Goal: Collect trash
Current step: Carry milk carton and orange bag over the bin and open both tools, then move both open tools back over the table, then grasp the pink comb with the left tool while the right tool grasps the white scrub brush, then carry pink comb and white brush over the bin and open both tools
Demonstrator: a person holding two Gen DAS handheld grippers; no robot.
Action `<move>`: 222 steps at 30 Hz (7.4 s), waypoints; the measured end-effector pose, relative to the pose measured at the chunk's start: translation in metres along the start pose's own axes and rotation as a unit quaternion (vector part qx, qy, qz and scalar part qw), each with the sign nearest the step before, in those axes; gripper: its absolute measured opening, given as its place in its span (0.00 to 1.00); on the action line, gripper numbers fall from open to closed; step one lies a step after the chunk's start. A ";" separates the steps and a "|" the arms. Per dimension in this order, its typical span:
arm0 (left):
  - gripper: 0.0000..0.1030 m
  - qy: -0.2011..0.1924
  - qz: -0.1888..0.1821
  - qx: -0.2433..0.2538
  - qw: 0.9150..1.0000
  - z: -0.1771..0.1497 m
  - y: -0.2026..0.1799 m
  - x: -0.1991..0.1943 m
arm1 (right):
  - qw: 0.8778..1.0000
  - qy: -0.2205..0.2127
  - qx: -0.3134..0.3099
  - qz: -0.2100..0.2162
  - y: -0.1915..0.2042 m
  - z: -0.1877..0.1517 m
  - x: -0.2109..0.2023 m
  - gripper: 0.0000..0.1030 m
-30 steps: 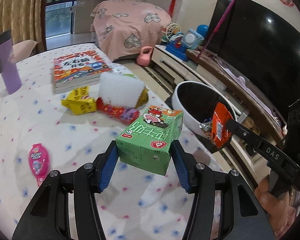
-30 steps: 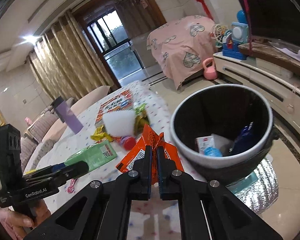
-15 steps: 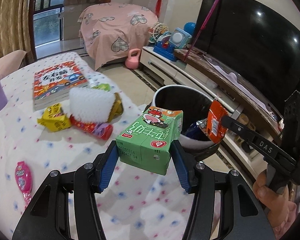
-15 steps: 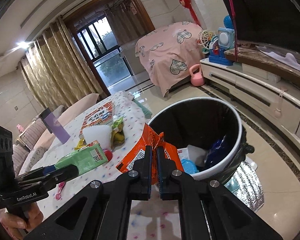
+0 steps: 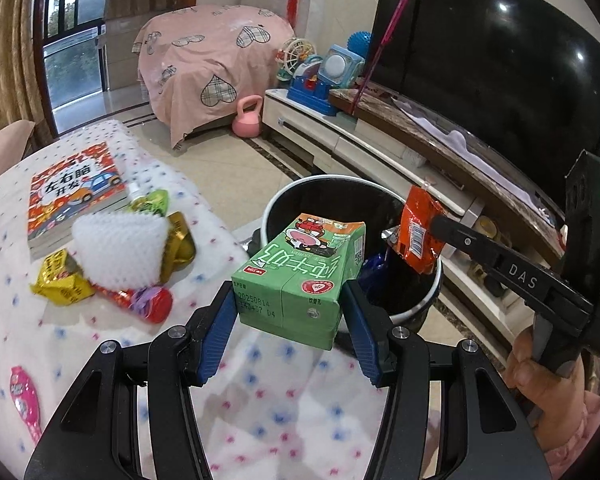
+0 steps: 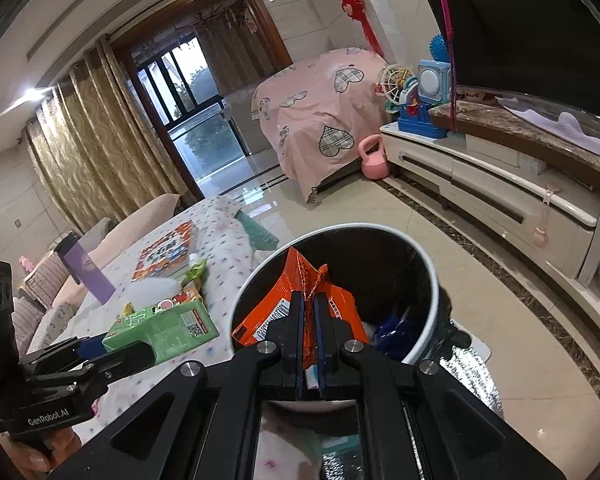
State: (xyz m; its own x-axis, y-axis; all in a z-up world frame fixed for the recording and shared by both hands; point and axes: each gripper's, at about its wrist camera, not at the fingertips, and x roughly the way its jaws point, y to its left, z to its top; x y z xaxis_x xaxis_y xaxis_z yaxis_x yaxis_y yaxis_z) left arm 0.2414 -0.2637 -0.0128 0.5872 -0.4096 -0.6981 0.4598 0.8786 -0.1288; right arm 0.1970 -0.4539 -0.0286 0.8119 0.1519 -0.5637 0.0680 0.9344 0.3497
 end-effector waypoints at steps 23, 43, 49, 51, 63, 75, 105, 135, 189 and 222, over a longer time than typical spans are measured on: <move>0.65 0.036 -0.011 0.014 0.999 0.018 -0.019 0.041 | 0.998 0.054 0.008 -0.015 -0.028 0.008 0.032 0.35; 0.67 0.027 0.010 -0.076 0.997 -0.041 0.052 -0.022 | 0.999 0.027 0.004 0.033 0.023 -0.016 0.002 0.81; 0.67 0.024 0.036 -0.093 0.995 -0.067 0.077 -0.042 | 0.998 0.032 -0.012 0.059 0.054 -0.031 0.004 0.89; 0.68 0.027 0.043 -0.106 0.993 -0.077 0.088 -0.047 | 0.997 0.040 -0.017 0.065 0.063 -0.038 0.008 0.89; 0.67 0.030 0.090 -0.167 0.981 -0.116 0.146 -0.071 | 0.990 0.079 -0.055 0.104 0.116 -0.069 0.036 0.89; 0.67 0.033 0.123 -0.217 0.968 -0.138 0.194 -0.087 | 0.985 0.084 -0.074 0.130 0.144 -0.078 0.052 0.89; 0.31 0.048 0.113 -0.196 0.973 -0.115 0.206 -0.042 | 0.987 0.078 -0.092 0.107 0.164 -0.031 0.114 0.84; 0.03 0.019 0.053 -0.163 0.985 -0.098 0.155 -0.061 | 0.990 0.053 -0.053 0.117 0.122 -0.052 0.032 0.19; 0.03 0.020 -0.039 -0.007 0.999 0.019 -0.008 0.008 | 1.000 0.003 0.003 0.001 -0.009 -0.012 -0.010 0.19; 0.39 0.052 -0.035 -0.027 0.998 0.020 -0.008 0.039 | 0.999 0.040 0.007 -0.013 -0.029 -0.005 0.018 0.60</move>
State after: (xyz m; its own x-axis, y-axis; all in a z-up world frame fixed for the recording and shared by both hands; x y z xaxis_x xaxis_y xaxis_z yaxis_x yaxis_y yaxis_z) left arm 0.2741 -0.2917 -0.0253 0.4810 -0.4453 -0.7552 0.4590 0.8618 -0.2158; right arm 0.2068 -0.4767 -0.0524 0.7610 0.1528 -0.6305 0.0976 0.9338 0.3442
